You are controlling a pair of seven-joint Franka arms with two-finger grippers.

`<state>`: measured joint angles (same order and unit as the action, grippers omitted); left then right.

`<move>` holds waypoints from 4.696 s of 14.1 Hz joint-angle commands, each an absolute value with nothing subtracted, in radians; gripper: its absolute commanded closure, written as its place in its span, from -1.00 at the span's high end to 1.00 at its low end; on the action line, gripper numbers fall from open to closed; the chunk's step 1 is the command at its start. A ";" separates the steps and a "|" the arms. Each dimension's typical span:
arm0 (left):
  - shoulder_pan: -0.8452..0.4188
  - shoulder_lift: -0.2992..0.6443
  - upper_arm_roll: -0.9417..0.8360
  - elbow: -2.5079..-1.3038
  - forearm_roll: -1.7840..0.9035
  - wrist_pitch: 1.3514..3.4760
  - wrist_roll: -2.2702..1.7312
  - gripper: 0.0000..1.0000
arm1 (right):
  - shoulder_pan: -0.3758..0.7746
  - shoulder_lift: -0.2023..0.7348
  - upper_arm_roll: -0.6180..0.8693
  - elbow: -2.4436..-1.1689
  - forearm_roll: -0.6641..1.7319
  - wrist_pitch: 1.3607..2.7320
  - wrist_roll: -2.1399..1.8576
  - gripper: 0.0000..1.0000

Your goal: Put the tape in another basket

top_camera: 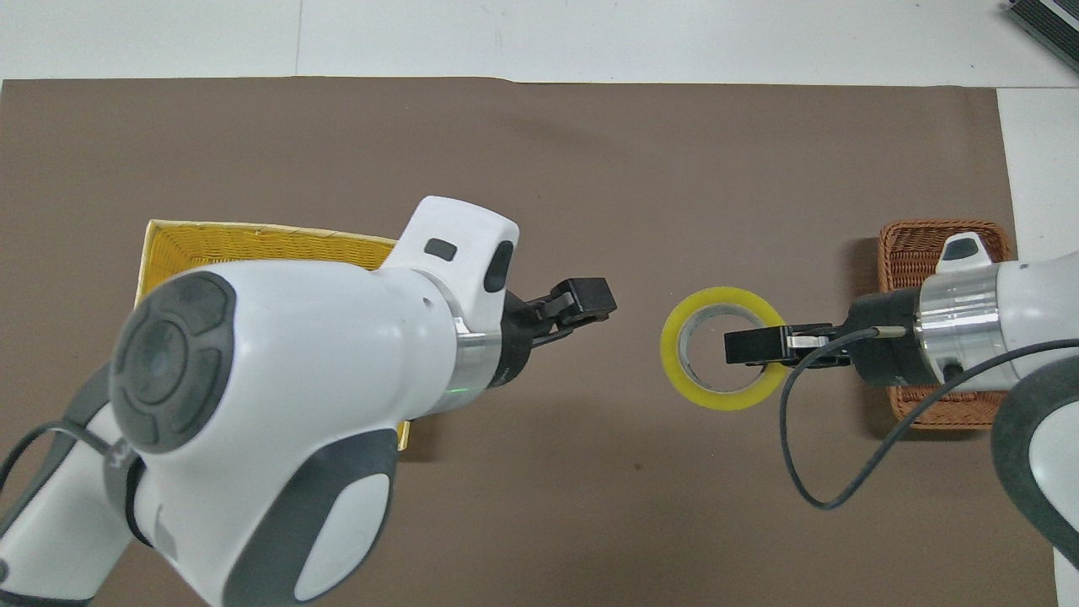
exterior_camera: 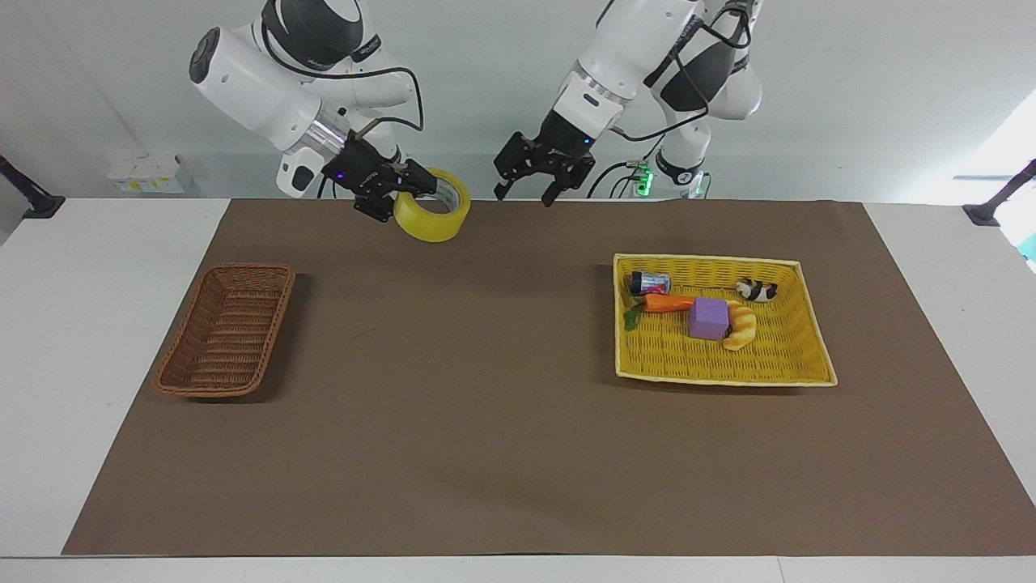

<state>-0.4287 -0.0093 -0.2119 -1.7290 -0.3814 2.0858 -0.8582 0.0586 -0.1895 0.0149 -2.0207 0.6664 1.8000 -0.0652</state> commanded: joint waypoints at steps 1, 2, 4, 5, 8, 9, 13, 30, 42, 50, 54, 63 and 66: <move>-0.344 -0.012 -0.216 -1.713 -0.338 1.976 -0.787 1.00 | -0.053 -0.204 0.012 -2.008 0.675 1.729 -0.123 -1.00; -0.300 -0.011 -0.218 -1.713 -0.321 1.944 -0.714 1.00 | -0.122 -0.204 0.011 -2.008 0.675 1.720 -0.196 -1.00; -0.203 -0.006 -0.216 -1.713 -0.299 1.902 -0.541 1.00 | -0.227 -0.204 0.009 -2.005 0.654 1.698 -0.270 -1.00; -0.158 -0.002 -0.216 -1.712 -0.269 1.896 -0.478 1.00 | -0.260 -0.201 0.003 -2.005 0.623 1.698 -0.275 -1.00; -0.083 0.000 -0.218 -1.710 -0.158 1.875 -0.378 1.00 | -0.320 -0.108 0.002 -1.965 0.514 1.767 -0.285 -1.00; -0.062 -0.002 -0.216 -1.709 -0.115 1.856 -0.306 1.00 | -0.357 -0.062 -0.003 -1.950 0.523 1.782 -0.305 -1.00; 0.067 -0.017 -0.216 -1.709 -0.017 1.763 -0.002 1.00 | -0.443 0.110 -0.014 -1.911 0.511 1.847 -0.504 -1.00; 0.160 0.002 -0.216 -1.539 0.025 1.439 0.097 1.00 | -0.480 0.308 -0.080 -1.864 0.486 1.911 -0.805 -0.91; 0.160 0.002 -0.216 -1.539 0.025 1.439 0.097 1.00 | -0.479 0.315 -0.077 -1.810 0.531 1.890 -0.807 1.00; 0.160 0.002 -0.216 -1.539 0.025 1.437 0.097 1.00 | -0.316 0.155 -0.067 -1.689 0.327 1.898 -0.697 1.00; 0.160 0.002 -0.216 -1.539 0.025 1.437 0.097 1.00 | -0.148 0.046 -0.061 -1.686 0.092 1.884 -0.368 1.00; 0.160 0.002 -0.216 -1.539 0.025 1.437 0.097 1.00 | 0.038 -0.063 -0.060 -1.681 0.029 1.671 0.106 1.00; 0.160 0.002 -0.216 -1.539 0.025 1.437 0.097 1.00 | 0.038 -0.095 -0.058 -1.625 0.003 1.579 0.107 1.00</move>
<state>0.1485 -0.0036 -0.2071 -1.5544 0.0122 1.4562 0.0879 0.0385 -0.0677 -0.0586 -1.6620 0.0332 1.6413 0.0855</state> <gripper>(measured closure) 0.000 0.000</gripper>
